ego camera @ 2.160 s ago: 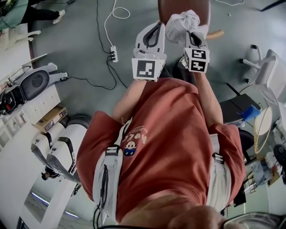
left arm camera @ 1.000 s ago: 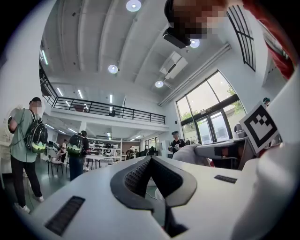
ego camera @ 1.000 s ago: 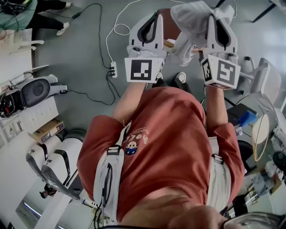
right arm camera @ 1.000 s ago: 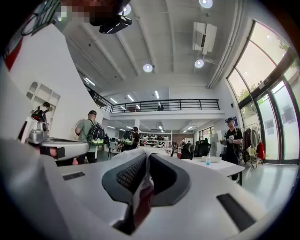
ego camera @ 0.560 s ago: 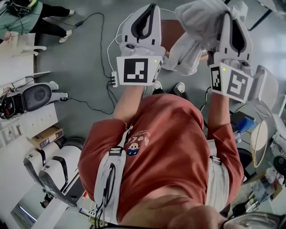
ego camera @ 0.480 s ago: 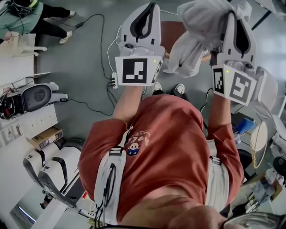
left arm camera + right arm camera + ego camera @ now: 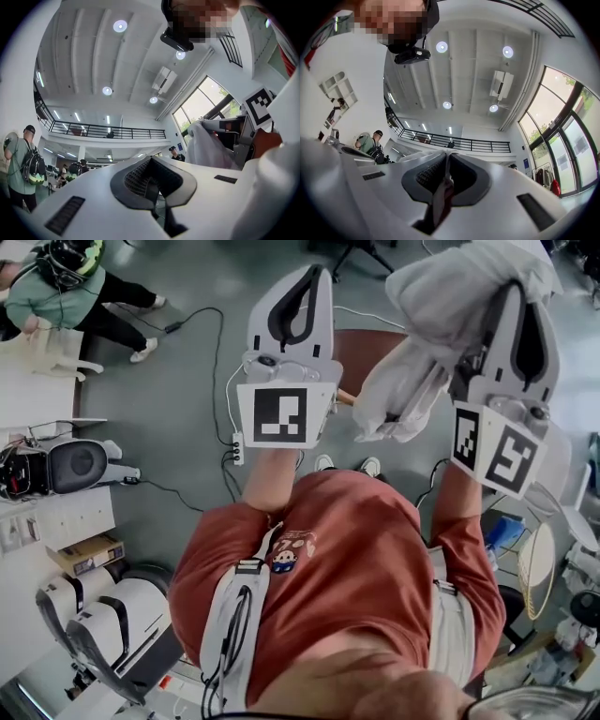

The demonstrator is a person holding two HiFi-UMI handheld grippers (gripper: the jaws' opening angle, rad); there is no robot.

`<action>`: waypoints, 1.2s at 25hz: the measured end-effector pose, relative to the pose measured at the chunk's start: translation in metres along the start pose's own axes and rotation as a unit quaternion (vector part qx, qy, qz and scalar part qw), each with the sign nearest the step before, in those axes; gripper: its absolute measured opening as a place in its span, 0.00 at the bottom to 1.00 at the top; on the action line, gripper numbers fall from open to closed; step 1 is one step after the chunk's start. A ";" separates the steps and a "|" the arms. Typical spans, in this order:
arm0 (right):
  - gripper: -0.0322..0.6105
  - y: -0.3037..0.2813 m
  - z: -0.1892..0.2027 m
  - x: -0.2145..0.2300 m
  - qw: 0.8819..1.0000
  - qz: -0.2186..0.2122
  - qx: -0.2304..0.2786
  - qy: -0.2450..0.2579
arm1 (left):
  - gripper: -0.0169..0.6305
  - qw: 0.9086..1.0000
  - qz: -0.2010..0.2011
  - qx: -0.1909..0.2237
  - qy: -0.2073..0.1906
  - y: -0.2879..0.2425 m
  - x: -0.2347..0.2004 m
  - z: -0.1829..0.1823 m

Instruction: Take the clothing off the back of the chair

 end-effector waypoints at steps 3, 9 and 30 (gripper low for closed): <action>0.11 -0.002 -0.003 0.005 1.000 0.013 -0.003 -0.004 | 0.05 1.000 -0.014 0.003 -0.009 0.000 -0.006 -0.011; 0.11 0.000 0.007 0.011 1.000 0.020 -0.017 -0.004 | 0.05 0.999 -0.042 -0.011 0.003 0.004 -0.019 -0.007; 0.11 -0.002 0.018 0.016 0.999 0.020 -0.033 0.008 | 0.05 0.999 -0.049 -0.017 0.000 0.001 -0.023 -0.005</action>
Point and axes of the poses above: the fingertips, and each gripper's own axes: y backward along the fingers, x to its right, z out of its underside, the point moved 3 cm from there along y, backward along the fingers, and after that the axes turned 2 degrees about x, right-handed, at the moved point
